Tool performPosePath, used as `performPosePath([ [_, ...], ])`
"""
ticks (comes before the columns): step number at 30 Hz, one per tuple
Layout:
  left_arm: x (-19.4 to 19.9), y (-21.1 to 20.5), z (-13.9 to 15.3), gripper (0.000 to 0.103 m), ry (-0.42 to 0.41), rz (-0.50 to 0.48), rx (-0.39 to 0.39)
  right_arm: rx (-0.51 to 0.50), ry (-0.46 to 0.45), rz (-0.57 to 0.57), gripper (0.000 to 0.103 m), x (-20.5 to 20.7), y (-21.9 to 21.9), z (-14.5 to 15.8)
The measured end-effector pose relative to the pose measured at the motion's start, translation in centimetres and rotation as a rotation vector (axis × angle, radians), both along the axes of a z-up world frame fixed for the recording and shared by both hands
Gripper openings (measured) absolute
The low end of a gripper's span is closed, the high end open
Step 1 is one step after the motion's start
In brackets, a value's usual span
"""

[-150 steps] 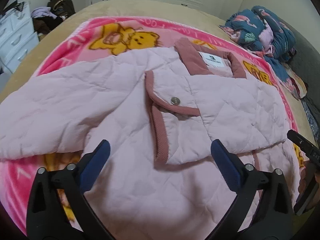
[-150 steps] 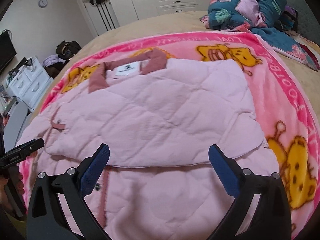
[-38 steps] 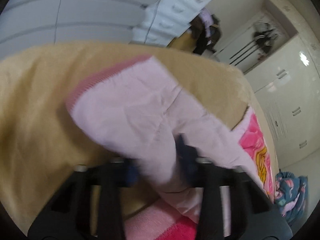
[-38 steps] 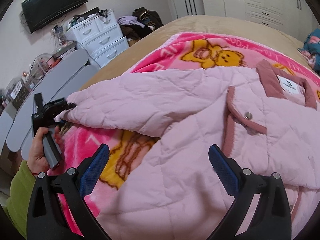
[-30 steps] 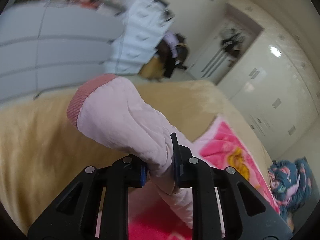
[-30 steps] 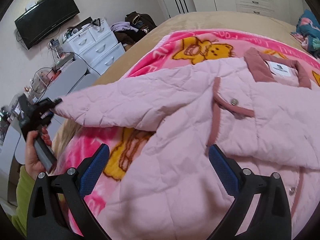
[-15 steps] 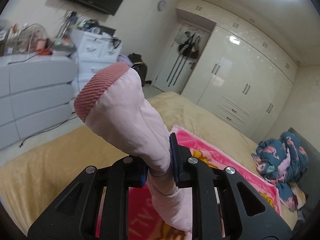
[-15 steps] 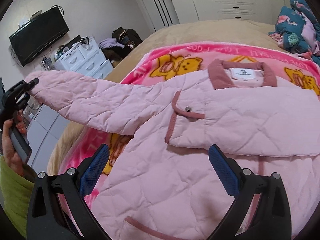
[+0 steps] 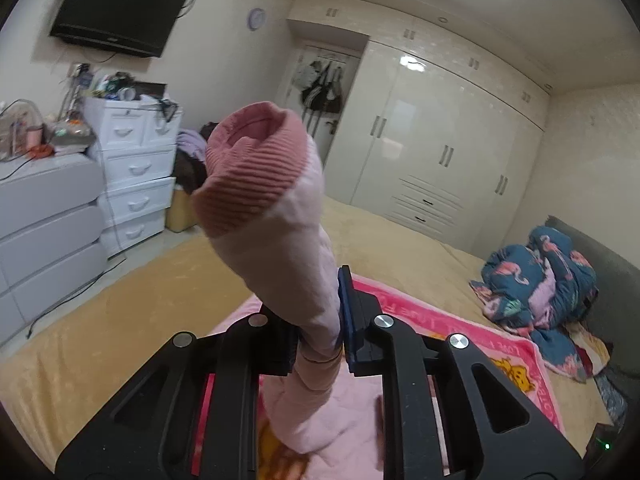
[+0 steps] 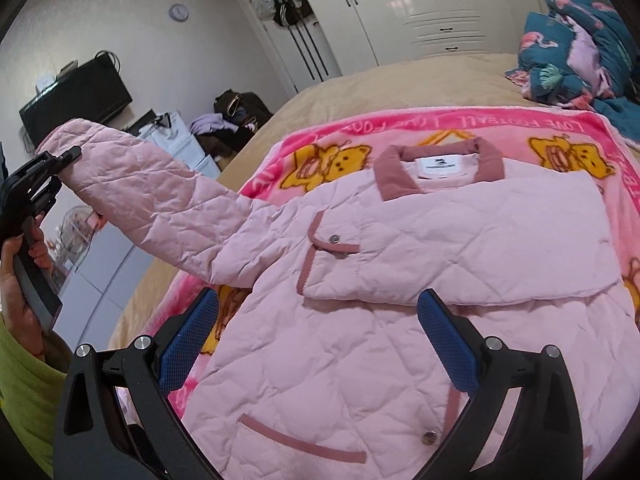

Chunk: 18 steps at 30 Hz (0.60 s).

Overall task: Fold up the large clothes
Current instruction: 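Lift the sleeve with the left tool and fold it across the jacket front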

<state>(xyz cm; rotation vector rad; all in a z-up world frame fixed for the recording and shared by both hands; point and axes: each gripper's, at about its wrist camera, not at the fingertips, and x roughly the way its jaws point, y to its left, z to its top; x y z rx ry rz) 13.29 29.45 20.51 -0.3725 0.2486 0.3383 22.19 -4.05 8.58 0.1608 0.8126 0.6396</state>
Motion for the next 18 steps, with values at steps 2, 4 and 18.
performPosePath([
  [2, 0.6, -1.4, 0.3, 0.009, 0.001, -0.022, 0.013, 0.007, 0.002, -0.016, 0.099, -0.2, -1.1, 0.1],
  [4, 1.1, -2.6, 0.5, 0.009, 0.003, -0.038, 0.023, 0.020, 0.007, -0.035, 0.099, -0.2, -2.4, 0.1],
  [18, 5.5, -11.9, 0.7, 0.006, 0.025, -0.202, 0.090, 0.095, 0.024, -0.141, 0.099, 0.3, -9.6, -0.3],
])
